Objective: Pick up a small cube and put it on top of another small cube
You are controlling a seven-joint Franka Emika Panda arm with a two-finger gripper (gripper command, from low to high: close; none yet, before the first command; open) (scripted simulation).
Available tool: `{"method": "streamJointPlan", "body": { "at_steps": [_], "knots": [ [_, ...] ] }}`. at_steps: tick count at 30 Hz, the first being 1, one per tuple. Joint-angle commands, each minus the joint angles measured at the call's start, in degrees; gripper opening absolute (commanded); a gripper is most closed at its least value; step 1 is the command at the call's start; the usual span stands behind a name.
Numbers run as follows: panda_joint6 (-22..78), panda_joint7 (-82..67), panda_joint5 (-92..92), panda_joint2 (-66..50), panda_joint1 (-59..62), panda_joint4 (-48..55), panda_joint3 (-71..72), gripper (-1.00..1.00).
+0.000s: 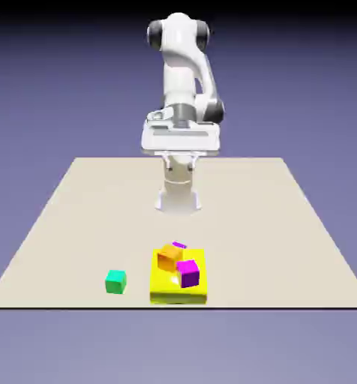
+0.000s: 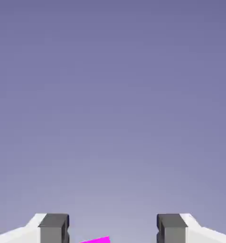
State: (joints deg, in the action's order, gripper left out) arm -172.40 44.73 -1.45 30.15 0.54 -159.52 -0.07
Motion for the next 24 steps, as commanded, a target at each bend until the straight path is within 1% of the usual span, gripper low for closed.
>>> {"method": "streamJointPlan", "body": {
  "at_steps": [1,24],
  "knots": [
    [1.34,1.89,-1.20,-2.08,1.02,1.23,-0.06,0.00],
    [32.04,45.32,-28.82,-49.84,24.35,29.57,-1.35,0.00]
  ]
}}
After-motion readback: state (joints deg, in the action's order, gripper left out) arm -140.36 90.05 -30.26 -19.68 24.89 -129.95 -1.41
